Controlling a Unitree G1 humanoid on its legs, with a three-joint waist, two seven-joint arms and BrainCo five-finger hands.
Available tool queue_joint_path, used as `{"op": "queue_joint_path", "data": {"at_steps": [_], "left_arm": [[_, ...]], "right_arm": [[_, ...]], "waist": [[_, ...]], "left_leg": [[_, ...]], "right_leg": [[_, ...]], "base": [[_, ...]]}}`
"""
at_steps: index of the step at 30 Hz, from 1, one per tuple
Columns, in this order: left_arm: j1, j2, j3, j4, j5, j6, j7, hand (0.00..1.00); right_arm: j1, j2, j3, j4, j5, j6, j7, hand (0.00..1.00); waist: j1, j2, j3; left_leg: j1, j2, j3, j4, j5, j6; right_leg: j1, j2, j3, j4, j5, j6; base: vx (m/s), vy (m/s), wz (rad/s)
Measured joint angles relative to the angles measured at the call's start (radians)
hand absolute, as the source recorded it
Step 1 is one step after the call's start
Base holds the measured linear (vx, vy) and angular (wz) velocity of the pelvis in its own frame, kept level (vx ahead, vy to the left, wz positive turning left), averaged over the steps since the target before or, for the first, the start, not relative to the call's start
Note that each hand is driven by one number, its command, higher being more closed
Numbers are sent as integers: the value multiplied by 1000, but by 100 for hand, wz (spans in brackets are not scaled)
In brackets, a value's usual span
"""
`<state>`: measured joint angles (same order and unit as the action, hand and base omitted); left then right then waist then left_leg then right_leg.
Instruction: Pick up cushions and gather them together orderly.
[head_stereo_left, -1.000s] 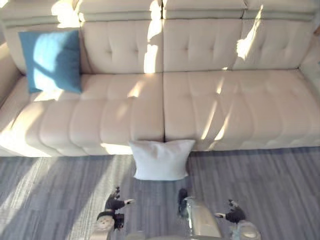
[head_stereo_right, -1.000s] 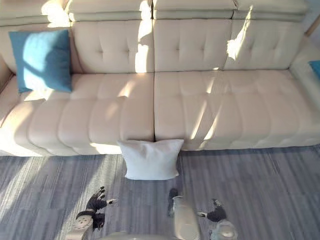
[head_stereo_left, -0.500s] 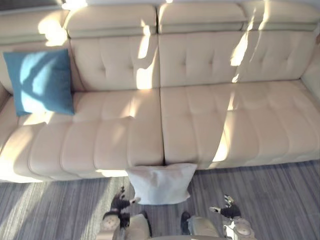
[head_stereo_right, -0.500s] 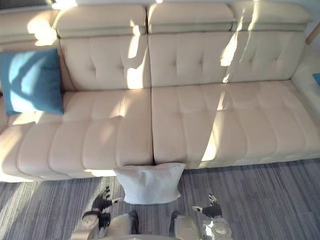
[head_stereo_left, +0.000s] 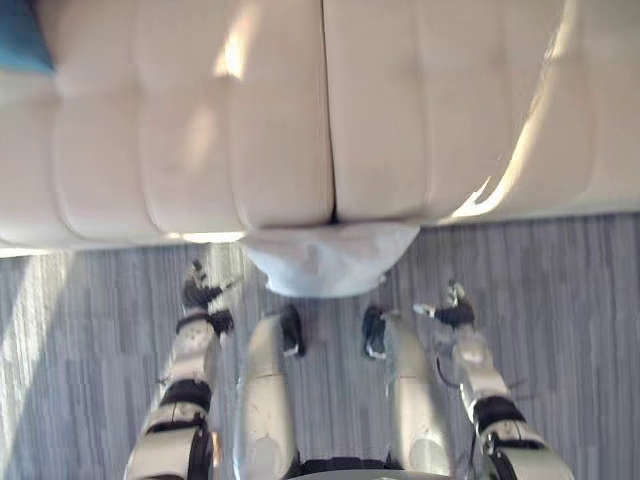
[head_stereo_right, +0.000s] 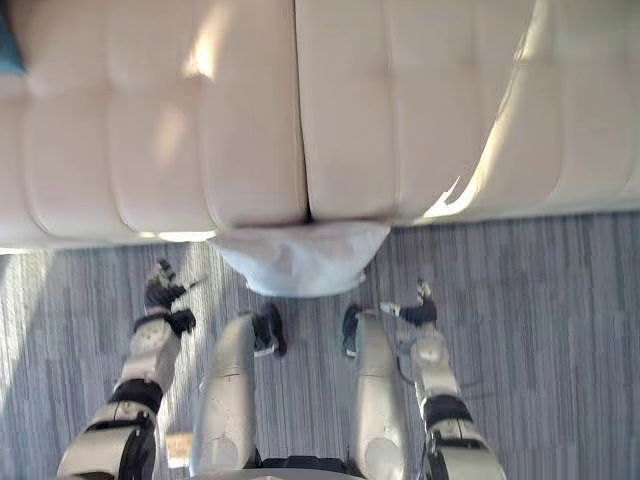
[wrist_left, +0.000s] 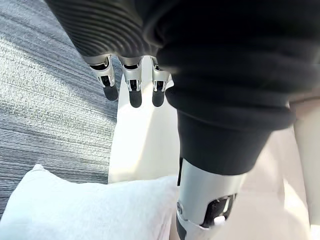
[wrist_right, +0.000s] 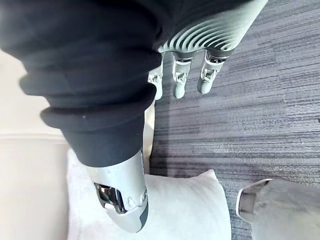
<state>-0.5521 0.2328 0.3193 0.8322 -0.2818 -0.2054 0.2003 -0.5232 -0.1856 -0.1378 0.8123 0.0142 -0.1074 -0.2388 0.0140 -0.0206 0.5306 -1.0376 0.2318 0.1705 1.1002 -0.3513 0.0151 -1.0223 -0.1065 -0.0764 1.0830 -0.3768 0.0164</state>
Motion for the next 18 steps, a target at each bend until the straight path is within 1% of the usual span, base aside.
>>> {"op": "queue_joint_path", "data": {"at_steps": [1, 3, 4, 5, 7, 8, 10, 11, 12, 14, 16, 18], "left_arm": [[-42, 3, 0, 0, -4, 0, 3, 0], [-100, 3, -12, -2, -4, 0, 4, 0], [-128, 4, -38, -8, -4, 0, 5, 0], [-143, 4, -54, -14, -4, 0, 6, 0], [-179, -5, -126, -56, -4, 0, 22, 0], [-189, -9, -142, -66, -3, 0, 24, 100], [-226, -31, -176, -78, -1, 0, 27, 100], [-250, -50, -192, -81, -1, 0, 51, 100], [-270, -63, -196, -81, -1, 0, 75, 100], [-281, -72, -198, -84, -1, 1, 110, 100], [-281, -66, -202, -88, -1, 2, 135, 100], [-271, -58, -230, -115, -1, 4, 164, 100]], "right_arm": [[-56, -8, 1, 0, 20, 0, -7, 0], [-141, -19, 10, -2, 35, -1, -22, 0], [-195, -22, 29, -8, 38, -1, -25, 0], [-221, -21, 40, -14, 46, -2, -29, 0], [-303, -12, 103, -49, 67, -5, -50, 0], [-322, -5, 118, -57, 67, -8, -52, 100], [-371, 34, 147, -71, 68, -13, -71, 100], [-392, 64, 147, -81, 74, -14, -88, 100], [-403, 86, 147, -87, 86, -14, -103, 100], [-408, 94, 147, -94, 105, -14, -129, 100], [-408, 94, 148, -103, 114, -14, -133, 100], [-400, 93, 162, -138, 118, -13, -134, 100]], "waist": [[0, 0, 0], [0, 0, 11], [0, 1, 16], [1, 1, 16], [2, 0, 17], [2, 0, 17], [3, 1, 17], [3, 1, 17], [2, 1, 17], [0, 1, 17], [1, 1, 17], [-1, 1, 17]], "left_leg": [[-75, 6, -7, 35, -2, 4], [-163, 15, -14, 78, -10, 16], [-212, 18, -19, 102, -11, 16], [-234, 21, -21, 112, -11, 17], [-312, 31, -21, 148, -11, 15], [-328, 32, -22, 153, -10, 12], [-363, 40, -26, 169, -6, 10], [-378, 44, -27, 173, -3, 10], [-388, 44, -27, 174, 4, 17], [-397, 44, -27, 178, 10, 22], [-400, 44, -31, 181, 13, 20], [-399, 45, -33, 181, 14, 18]], "right_leg": [[-74, 0, -1, 40, -1, 0], [-163, -1, -4, 94, -1, -1], [-212, -2, -4, 123, 0, -4], [-235, -2, -4, 134, 2, -6], [-318, -1, 0, 174, 5, -7], [-335, -1, 1, 181, 7, -5], [-371, 0, -3, 195, 14, -11], [-384, 0, -6, 198, 19, -17], [-395, 0, -5, 202, 21, -18], [-406, -1, -5, 209, 24, -23], [-409, -1, -7, 214, 25, -25], [-408, 0, -8, 214, 25, -25]], "base": [[-205, -61, 3], [-215, -78, 7], [-199, -68, 6], [-229, -73, -2], [-192, -61, -5], [-146, -47, -3], [-96, -34, -4], [-68, -28, -2], [-56, -26, -1], [-18, -11, 1], [0, 0, 0], [0, 0, 0]]}}
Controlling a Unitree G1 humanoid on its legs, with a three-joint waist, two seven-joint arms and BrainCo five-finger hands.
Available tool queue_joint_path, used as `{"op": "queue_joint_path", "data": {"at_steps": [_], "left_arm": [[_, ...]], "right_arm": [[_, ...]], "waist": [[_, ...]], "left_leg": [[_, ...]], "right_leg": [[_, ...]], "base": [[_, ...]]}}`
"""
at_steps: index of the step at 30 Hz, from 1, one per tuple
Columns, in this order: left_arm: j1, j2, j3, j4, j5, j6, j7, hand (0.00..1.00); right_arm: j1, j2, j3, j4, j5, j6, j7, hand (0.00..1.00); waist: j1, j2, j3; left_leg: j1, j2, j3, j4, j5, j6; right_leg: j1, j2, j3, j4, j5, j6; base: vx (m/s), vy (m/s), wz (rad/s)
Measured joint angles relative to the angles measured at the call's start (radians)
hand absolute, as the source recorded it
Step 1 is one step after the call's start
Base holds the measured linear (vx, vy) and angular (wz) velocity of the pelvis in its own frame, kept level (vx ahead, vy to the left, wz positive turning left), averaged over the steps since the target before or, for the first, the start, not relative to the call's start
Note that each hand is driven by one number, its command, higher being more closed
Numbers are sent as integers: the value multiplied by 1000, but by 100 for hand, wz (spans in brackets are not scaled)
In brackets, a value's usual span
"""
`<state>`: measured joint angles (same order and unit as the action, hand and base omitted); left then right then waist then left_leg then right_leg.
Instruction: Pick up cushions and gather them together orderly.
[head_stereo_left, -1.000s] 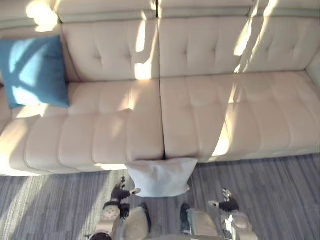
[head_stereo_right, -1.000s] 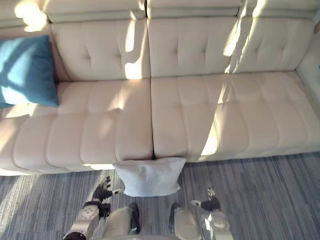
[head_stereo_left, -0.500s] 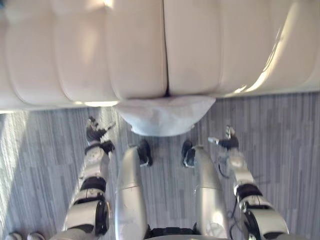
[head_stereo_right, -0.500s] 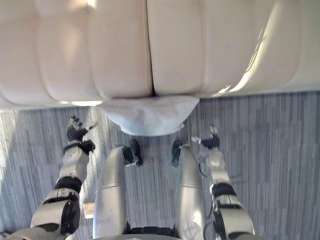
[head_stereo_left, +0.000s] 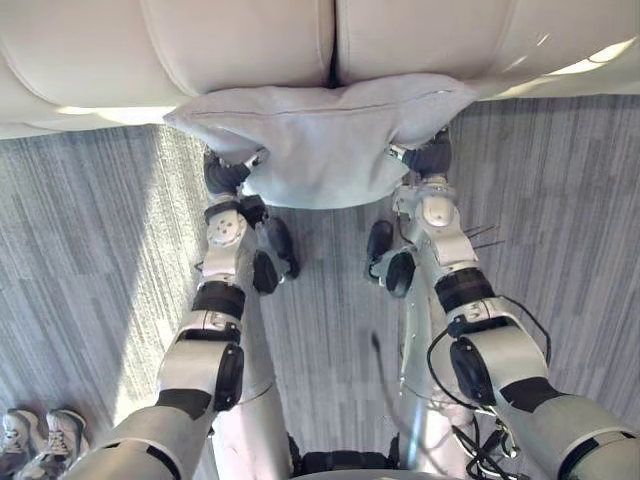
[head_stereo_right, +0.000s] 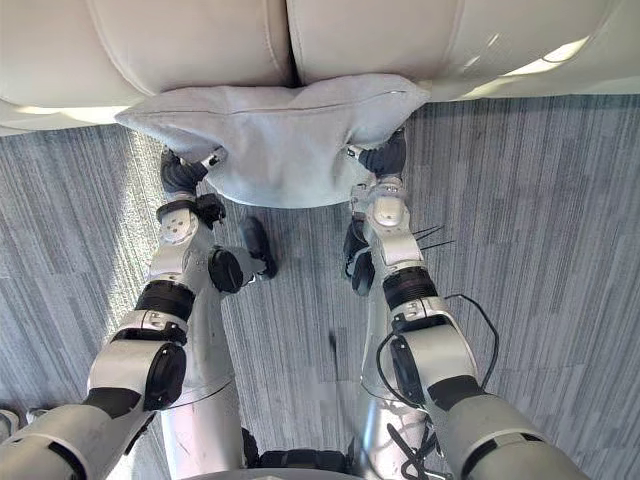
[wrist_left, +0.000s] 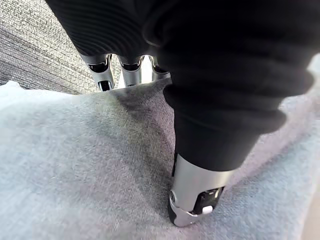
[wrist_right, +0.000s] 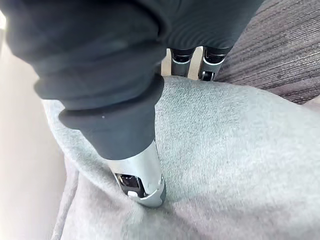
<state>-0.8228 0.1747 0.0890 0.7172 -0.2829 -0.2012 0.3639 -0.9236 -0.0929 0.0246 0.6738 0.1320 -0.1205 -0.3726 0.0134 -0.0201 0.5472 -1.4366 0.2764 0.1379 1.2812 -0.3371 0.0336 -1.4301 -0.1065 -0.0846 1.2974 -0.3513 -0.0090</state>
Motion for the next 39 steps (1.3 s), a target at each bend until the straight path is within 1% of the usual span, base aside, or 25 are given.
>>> {"op": "queue_joint_path", "data": {"at_steps": [5, 8, 10, 11, 12, 13, 14, 15, 16, 17, 19, 20, 21, 22, 25, 28, 30, 32, 33, 34, 35, 36, 37, 38, 39], "left_arm": [[72, 3, -61, -106, 0, 2, 25, 100], [162, 2, -110, -219, 3, 2, 31, 100], [263, 1, -159, -349, 23, -3, 31, 100], [296, 0, -168, -378, 27, -5, 31, 100], [364, -7, -181, -448, 42, -6, 31, 100], [399, -9, -193, -478, 46, -10, 31, 100], [479, -18, -217, -517, 59, -25, 30, 100], [529, -25, -231, -548, 60, -28, 29, 100], [568, -34, -242, -578, 61, -32, 27, 100], [643, -47, -252, -617, 61, -44, 17, 100], [717, -53, -264, -642, 73, -50, 5, 100], [765, -52, -271, -652, 90, -58, 1, 100], [798, -51, -273, -652, 107, -60, -12, 100], [833, -48, -276, -652, 128, -60, -20, 100], [875, -32, -276, -651, 160, -60, -38, 100], [911, -29, -275, -651, 160, -60, -42, 100], [925, -29, -276, -651, 160, -59, -60, 100], [928, -28, -276, -651, 160, -58, -73, 100], [932, -26, -278, -651, 160, -57, -80, 100], [937, -22, -282, -651, 160, -53, -82, 100], [940, -21, -283, -652, 160, -51, -84, 100], [944, -16, -283, -653, 160, -49, -88, 100], [947, -8, -283, -655, 160, -46, -89, 100], [950, -2, -283, -655, 160, -46, -91, 100], [949, 6, -283, -655, 159, -46, -91, 100]], "right_arm": [[105, -16, 40, -130, 6, 0, 0, 100], [219, -16, 60, -249, -10, -2, 0, 100], [351, -14, 69, -394, -26, -19, 1, 100], [387, -13, 74, -423, -26, -27, 2, 100], [455, -7, 78, -484, -32, -31, 7, 100], [490, -4, 81, -510, -36, -33, 7, 100], [573, -2, 95, -550, -52, -41, 9, 100], [638, -4, 96, -590, -64, -49, 20, 100], [690, -6, 96, -634, -65, -56, 30, 100], [768, -7, 100, -688, -68, -67, 53, 100], [843, -11, 103, -728, -89, -73, 79, 100], [881, -16, 105, -746, -104, -80, 98, 100], [902, -17, 106, -747, -109, -87, 111, 100], [916, -19, 107, -736, -121, -94, 124, 100], [914, -47, 108, -724, -131, -94, 161, 100], [907, -62, 114, -695, -130, -94, 185, 100], [901, -73, 114, -680, -129, -94, 200, 100], [885, -80, 115, -662, -130, -94, 202, 100], [873, -81, 114, -637, -129, -94, 202, 100], [870, -83, 114, -618, -131, -94, 202, 100], [870, -84, 115, -610, -132, -94, 202, 100], [870, -83, 118, -594, -133, -94, 202, 100], [870, -94, 125, -576, -133, -94, 202, 100], [876, -94, 130, -575, -133, -93, 202, 100], [881, -98, 138, -575, -134, -93, 204, 100]], "waist": [[1, 0, 0], [0, 0, -3], [2, 0, -7], [4, 0, -18], [5, 3, -26], [6, 2, -37], [4, 3, -108], [3, 4, -143], [2, 5, -147], [1, 8, -172], [2, 11, -221], [1, 11, -248], [1, 14, -278], [0, 15, -311], [-3, 20, -341], [-1, 17, -345], [-1, 15, -346], [-8, 14, -346], [-9, 14, -346], [-14, 11, -345], [-17, 12, -345], [-22, 8, -345], [-26, 2, -346], [-29, 7, -346], [-37, -5, -353]], "left_leg": [[43, -2, -1, -16, 3, -1], [167, -5, 1, -82, 8, -12], [315, -15, 10, -181, 20, -35], [351, -16, 16, -204, 22, -40], [438, -17, 24, -252, 26, -43], [478, -18, 28, -276, 26, -45], [523, -20, 35, -322, 30, -50], [572, -25, 42, -356, 32, -52], [642, -32, 48, -390, 33, -53], [751, -35, 64, -445, 34, -54], [834, -39, 79, -507, 35, -56], [907, -50, 92, -561, 42, -58], [941, -55, 104, -594, 45, -56], [984, -72, 111, -643, 54, -57], [1077, -107, 124, -760, 96, -51], [1174, -124, 144, -830, 105, -50], [1214, -139, 150, -842, 104, -50], [1252, -150, 159, -856, 91, -45], [1283, -153, 164, -857, 76, -45], [1317, -155, 166, -858, 65, -42], [1336, -157, 164, -863, 52, -43], [1373, -163, 156, -880, 20, -44], [1404, -169, 149, -900, 4, -26], [1407, -171, 145, -906, -1, -24], [1419, -172, 137, -919, -9, -24]], "right_leg": [[46, 0, -4, -18, 1, -2], [178, 1, -19, -91, 9, -13], [326, 8, -28, -189, 19, -6], [361, 11, -28, -215, 22, -4], [447, 15, -34, -268, 34, -13], [489, 18, -35, -295, 36, -12], [534, 21, -39, -345, 43, -7], [583, 21, -40, -381, 46, -5], [653, 21, -41, -417, 48, -2], [760, 26, -41, -484, 54, 8], [844, 32, -41, -555, 61, 19], [913, 32, -40, -612, 71, 31], [945, 32, -36, -647, 77, 32], [977, 32, -26, -691, 86, 38], [1063, 27, -17, -803, 127, 44], [1142, 28, 5, -859, 144, 50], [1162, 22, 15, -847, 145, 51], [1151, 11, 21, -774, 147, 56], [1129, 2, 26, -689, 155, 70], [1117, -8, 28, -606, 171, 96], [1110, -15, 27, -569, 183, 111], [1086, -24, 21, -482, 222, 111], [1032, -37, 9, -399, 231, 93], [1015, -35, 5, -414, 186, 83], [998, -32, 6, -520, 159, 73]], "base": [[0, 0, 0], [-15, -17, 3], [0, -63, 6], [58, -78, 0], [77, -60, -4], [111, -41, -4], [152, -20, -2], [179, -8, 1], [257, 17, -1], [211, 27, -4], [227, 47, -7], [250, 56, -8], [234, 57, -12], [212, 61, -11], [212, 42, -8], [182, 42, -21], [116, 53, -24], [93, 57, -17], [95, 41, -12], [76, 24, -9], [84, 14, -3], [96, 45, -10], [101, 40, -11], [113, 27, 0], [106, -2, 12]]}}
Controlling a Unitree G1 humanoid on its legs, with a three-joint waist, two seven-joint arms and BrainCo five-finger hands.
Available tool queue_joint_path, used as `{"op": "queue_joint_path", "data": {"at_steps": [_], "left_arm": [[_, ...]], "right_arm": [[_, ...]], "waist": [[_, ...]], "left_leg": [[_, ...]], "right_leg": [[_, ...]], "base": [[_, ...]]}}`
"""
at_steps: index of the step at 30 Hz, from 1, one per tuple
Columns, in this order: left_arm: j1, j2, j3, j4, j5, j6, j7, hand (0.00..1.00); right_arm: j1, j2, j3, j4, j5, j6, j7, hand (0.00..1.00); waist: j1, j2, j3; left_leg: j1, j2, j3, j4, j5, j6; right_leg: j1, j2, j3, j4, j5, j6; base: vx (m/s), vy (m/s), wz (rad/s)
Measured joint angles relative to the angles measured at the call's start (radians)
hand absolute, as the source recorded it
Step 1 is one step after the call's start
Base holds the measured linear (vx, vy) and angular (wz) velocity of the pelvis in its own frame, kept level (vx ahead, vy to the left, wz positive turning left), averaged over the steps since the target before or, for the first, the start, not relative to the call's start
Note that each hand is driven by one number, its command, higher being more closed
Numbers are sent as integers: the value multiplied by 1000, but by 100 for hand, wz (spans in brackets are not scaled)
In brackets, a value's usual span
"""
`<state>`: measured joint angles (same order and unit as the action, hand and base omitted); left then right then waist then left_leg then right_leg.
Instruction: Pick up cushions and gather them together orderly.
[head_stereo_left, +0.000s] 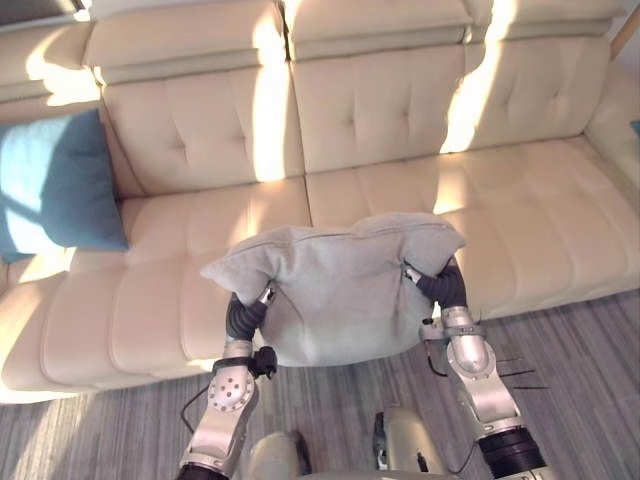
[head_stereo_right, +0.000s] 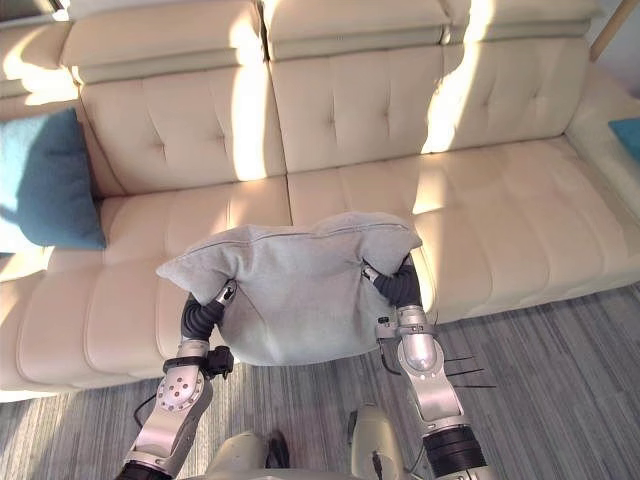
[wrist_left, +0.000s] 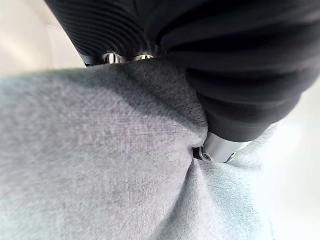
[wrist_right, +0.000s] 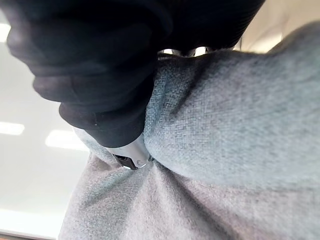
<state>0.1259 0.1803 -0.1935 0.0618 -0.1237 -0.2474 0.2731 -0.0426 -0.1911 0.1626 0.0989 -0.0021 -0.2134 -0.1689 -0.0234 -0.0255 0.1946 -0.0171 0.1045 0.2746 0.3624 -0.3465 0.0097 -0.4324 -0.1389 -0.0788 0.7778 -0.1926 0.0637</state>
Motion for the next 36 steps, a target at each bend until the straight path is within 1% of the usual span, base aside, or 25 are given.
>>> {"op": "queue_joint_path", "data": {"at_steps": [1, 2, 3, 4, 5, 6, 7, 8, 9, 10, 11, 13, 14, 15, 16, 17, 18, 19, 20, 22, 25, 28, 30, 35, 36], "left_arm": [[0, 1, 0, 0, 0, 0, 0, 100], [1, 2, -2, 1, -1, 1, -7, 100], [1, 5, -7, 1, -1, 2, -9, 100], [1, 17, -23, 1, -1, 2, -10, 100], [1, 13, -48, 15, -1, 5, -12, 100], [14, -2, -70, 22, -1, 10, -15, 100], [10, -8, -77, 31, -1, 11, -33, 100], [-2, -15, -77, 39, -1, 11, -45, 100], [-14, -22, -77, 50, -2, 11, -53, 100], [-33, -33, -78, 84, -5, 11, -59, 100], [-34, -34, -78, 89, -6, 11, -59, 100], [-36, -37, -83, 97, -13, 10, -81, 100], [-39, -37, -81, 96, -14, 9, -85, 100], [-44, -30, -80, 95, -14, 10, -91, 100], [-45, -30, -79, 94, -14, 10, -92, 100], [-45, -33, -79, 93, -12, 9, -93, 100], [-50, -9, -76, 98, -11, 13, -93, 100], [-51, 6, -76, 97, -11, 13, -93, 100], [-51, 11, -76, 97, -11, 13, -93, 100], [-56, 14, -68, 92, -11, 14, -87, 100], [-89, 27, -49, 83, -11, 14, -67, 100], [-180, 32, -29, 84, -3, 14, -19, 100], [-304, 37, -27, 100, 11, 13, 41, 100], [-633, 60, 32, 223, 40, 13, 150, 100], [-720, 68, 48, 257, 46, 14, 173, 100]], "right_arm": [[4, -3, 1, 0, 0, 0, 1, 100], [13, -13, 0, 1, 0, 1, 9, 100], [21, -16, -3, 0, 0, 1, 14, 100], [38, -19, -7, 0, 0, 1, 16, 100], [58, -34, -10, 3, 0, 4, 16, 100], [79, -55, -19, 6, 0, 12, 18, 100], [92, -55, -39, 8, -1, 28, 21, 100], [96, -55, -47, 14, -3, 29, 22, 100], [99, -60, -50, 14, -4, 30, 22, 100], [104, -73, -52, 14, -3, 32, 20, 100], [104, -74, -53, 13, -3, 32, 20, 100], [113, -71, -70, -3, -3, 25, 18, 100], [103, -72, -74, -7, -3, 22, 18, 100], [81, -71, -74, -4, -4, 23, 18, 100], [73, -73, -74, -4, -4, 23, 18, 100], [61, -81, -74, -1, -7, 23, 19, 100], [50, -51, -74, 24, -9, 27, 18, 100], [50, -33, -74, 31, -9, 27, 18, 100], [49, -27, -73, 35, -9, 27, 18, 100], [13, -25, -64, 35, -39, 33, 16, 100], [-68, -22, -37, 35, -48, 39, 1, 100], [-206, -17, -33, 35, -60, 44, -40, 100], [-349, -10, -34, 45, -90, 44, -108, 100], [-682, -15, -59, 148, -133, 44, -210, 100], [-756, -14, -77, 178, -144, 43, -230, 100]], "waist": [[-6, 1, 0], [-20, -6, -4], [-25, -8, -5], [-28, -22, -14], [-41, -1, -11], [-43, 46, -27], [-47, 69, -39], [-47, 70, -39], [-44, 71, -39], [-37, 68, -37], [-36, 68, -37], [-19, 63, -37], [-15, 61, -39], [-14, 67, -43], [-15, 73, -44], [-10, 108, -46], [-14, 81, -48], [-18, 62, -47], [-17, 54, -48], [-13, 51, -50], [-14, 50, -50], [-16, 50, -49], [-17, 49, -46], [-19, 46, 22], [-16, 47, 61]], "left_leg": [[4, -1, -3, -7, -2, -1], [23, -7, -19, -31, -6, -9], [30, -15, -30, -39, -8, -19], [35, -32, -44, -42, -14, -45], [56, -27, -81, -35, -30, -65], [62, 2, -100, -36, -10, -86], [13, 25, -131, 44, 17, -131], [-38, 42, -140, 139, 54, -171], [-71, 54, -136, 210, 88, -179], [-143, 101, -101, 376, 142, -176], [-148, 110, -87, 398, 139, -171], [-191, 149, 3, 440, 97, -104], [-222, 141, 15, 394, 85, -87], [-239, 113, 20, 234, 92, -77], [-235, 101, 14, 126, 127, -80], [-233, 108, -6, -36, 254, -73], [-220, 89, 5, -64, 250, -72], [-205, 65, 14, -96, 258, -61], [-194, 51, 26, -116, 264, -54], [-159, 11, 68, -176, 277, -35], [-154, -7, 99, -217, 289, -27], [-187, -8, 111, -227, 300, -29], [-240, -7, 110, -244, 331, -27], [-331, -5, 86, -244, 376, -22], [-342, -4, 79, -243, 388, -19]], "right_leg": [[-11, 5, 0, -65, 3, 1], [-21, 27, 16, -260, 55, 20], [-12, 34, 30, -351, 95, 26], [-2, 32, 56, -456, 164, 18], [6, 36, 77, -420, 249, -15], [9, 49, 38, -400, 209, -24], [19, 53, -1, -401, 199, -40], [36, 54, -20, -416, 193, -48], [56, 54, -28, -435, 192, -51], [141, 53, -40, -507, 190, -54], [159, 53, -42, -520, 191, -54], [268, 45, -52, -603, 193, -53], [273, 36, -49, -617, 196, -48], [266, 26, -37, -628, 204, -36], [261, 28, -30, -632, 208, -30], [261, 63, -19, -650, 211, -14], [259, 49, 3, -673, 225, 9], [260, 31, 8, -681, 229, 14], [261, 21, 16, -688, 231, 18], [263, -9, 62, -717, 249, 40], [249, -17, 94, -759, 280, 36], [208, -14, 111, -776, 299, 30], [152, -2, 111, -784, 334, 7], [76, 0, 102, -784, 360, 11], [70, 0, 98, -783, 364, 15]], "base": [[226, -34, 31], [235, -59, 36], [333, -101, 51], [350, -164, 64], [469, -175, 68], [448, -155, 70], [459, -117, 51], [358, -121, 41], [488, -176, 37], [317, -116, 24], [385, -103, 24], [323, 0, 3], [261, 86, -11], [149, 134, -18], [154, 209, -39], [138, 215, -39], [117, 184, -33], [91, 130, -10], [83, 154, -9], [60, 167, -27], [-8, 90, -35], [-33, 14, -17], [-67, -7, 0], [-126, -28, 13], [-154, -39, 20]]}}
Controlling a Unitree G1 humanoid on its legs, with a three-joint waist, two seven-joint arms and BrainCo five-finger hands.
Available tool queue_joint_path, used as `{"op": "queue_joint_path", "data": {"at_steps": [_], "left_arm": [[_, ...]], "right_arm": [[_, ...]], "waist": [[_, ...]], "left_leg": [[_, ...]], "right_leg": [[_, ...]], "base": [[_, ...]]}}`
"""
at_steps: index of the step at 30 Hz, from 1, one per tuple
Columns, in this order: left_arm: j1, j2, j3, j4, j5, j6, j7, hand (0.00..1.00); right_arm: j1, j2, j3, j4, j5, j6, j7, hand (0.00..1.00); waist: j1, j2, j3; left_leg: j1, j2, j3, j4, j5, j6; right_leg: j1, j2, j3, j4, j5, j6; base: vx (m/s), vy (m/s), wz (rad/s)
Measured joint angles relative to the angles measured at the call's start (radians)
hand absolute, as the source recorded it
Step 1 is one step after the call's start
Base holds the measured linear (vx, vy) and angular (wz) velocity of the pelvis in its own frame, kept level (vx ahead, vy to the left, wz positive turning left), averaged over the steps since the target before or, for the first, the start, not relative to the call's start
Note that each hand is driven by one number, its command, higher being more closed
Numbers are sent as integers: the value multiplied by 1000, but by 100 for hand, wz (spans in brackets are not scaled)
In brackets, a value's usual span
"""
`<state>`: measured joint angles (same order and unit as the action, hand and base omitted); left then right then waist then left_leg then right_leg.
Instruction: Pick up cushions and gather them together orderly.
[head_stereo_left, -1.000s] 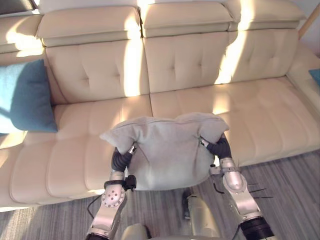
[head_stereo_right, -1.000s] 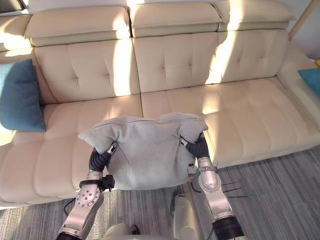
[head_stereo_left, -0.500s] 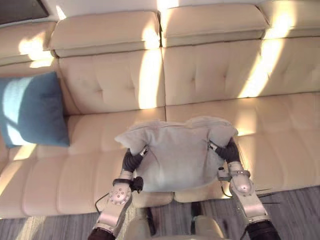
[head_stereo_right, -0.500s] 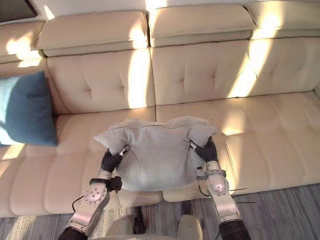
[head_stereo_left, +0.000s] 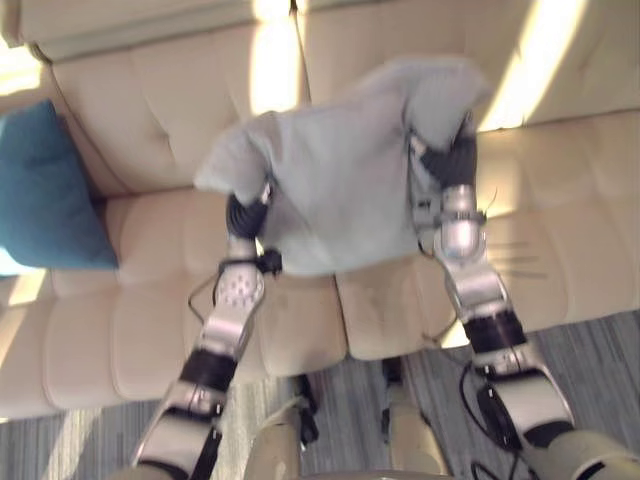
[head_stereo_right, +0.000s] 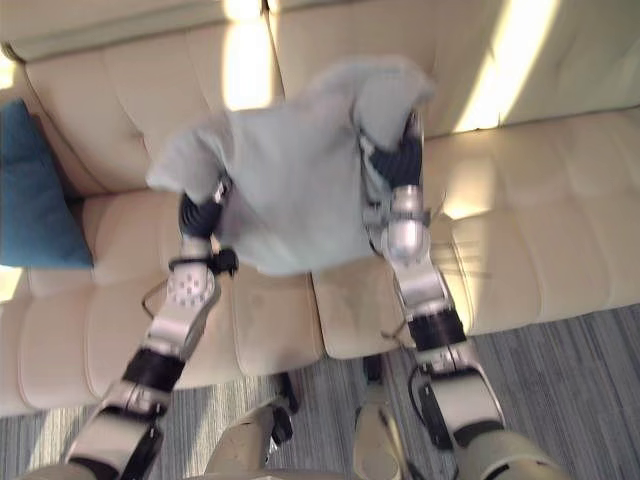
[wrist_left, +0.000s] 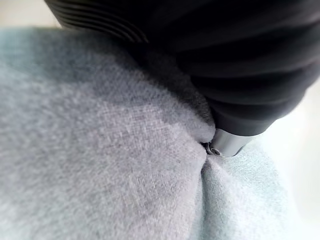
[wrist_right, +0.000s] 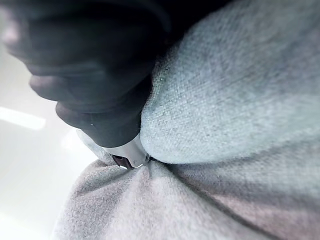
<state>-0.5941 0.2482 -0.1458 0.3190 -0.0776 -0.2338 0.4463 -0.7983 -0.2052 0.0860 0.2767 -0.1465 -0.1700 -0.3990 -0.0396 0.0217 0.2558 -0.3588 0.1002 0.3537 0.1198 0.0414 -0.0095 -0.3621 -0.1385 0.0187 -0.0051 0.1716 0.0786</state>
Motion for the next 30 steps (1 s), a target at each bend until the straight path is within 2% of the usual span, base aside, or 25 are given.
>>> {"op": "queue_joint_path", "data": {"at_steps": [4, 11, 12, 13, 16, 20, 26, 30], "left_arm": [[-277, 61, 46, 122, 12, 0, 68, 100], [-571, 71, 79, 296, 80, 13, 164, 100], [-612, 71, 79, 335, 82, 14, 166, 100], [-644, 71, 79, 368, 86, 16, 166, 0], [-688, 70, 91, 420, 98, 21, 176, 0], [-780, 70, 170, 442, 97, 19, 199, 0], [-792, 84, 208, 441, 78, 15, 167, 0], [-757, 153, 241, 430, 53, 15, 141, 0]], "right_arm": [[-247, -2, -45, 161, -13, 2, -46, 100], [-458, -3, -107, 320, -13, 5, -108, 100], [-488, -9, -110, 345, -12, 5, -115, 0], [-513, -18, -111, 366, -12, 5, -125, 0], [-564, -30, -129, 408, -11, 4, -128, 0], [-660, -49, -151, 423, 12, -10, -127, 0], [-664, -102, -150, 379, 44, -8, -123, 0], [-647, -175, -147, 317, 86, -7, -107, 0]], "waist": [[6, 3, 90], [11, 16, 162], [12, 20, 174], [14, 22, 189], [23, 29, 202], [30, 34, 228], [34, 34, 228], [46, 34, 228]], "left_leg": [[-66, 1, -14, -12, 43, 1], [-174, -10, -31, -60, 108, 9], [-187, -14, -34, -76, 120, 8], [-201, -15, -36, -84, 128, 11], [-255, -15, -39, -84, 136, 11], [-321, -11, -39, -74, 143, 12], [-372, 4, -40, -44, 142, 10], [-388, 15, -34, -25, 142, 10]], "right_leg": [[-73, 5, -5, 16, 18, 1], [-194, 4, -19, 22, 43, 1], [-212, 3, -21, 23, 45, 1], [-229, 2, -23, 25, 46, 1], [-291, 2, -21, 45, 46, 1], [-368, 0, -26, 77, 46, 1], [-421, -2, -36, 124, 38, -3], [-440, 1, -41, 148, 30, -9]], "base": [[-139, -34, 10], [-76, -19, 9], [-45, -16, 7], [-52, -15, 7], [-48, -13, 3], [-20, -2, 2], [-17, 9, 2], [-53, 18, 0]]}}
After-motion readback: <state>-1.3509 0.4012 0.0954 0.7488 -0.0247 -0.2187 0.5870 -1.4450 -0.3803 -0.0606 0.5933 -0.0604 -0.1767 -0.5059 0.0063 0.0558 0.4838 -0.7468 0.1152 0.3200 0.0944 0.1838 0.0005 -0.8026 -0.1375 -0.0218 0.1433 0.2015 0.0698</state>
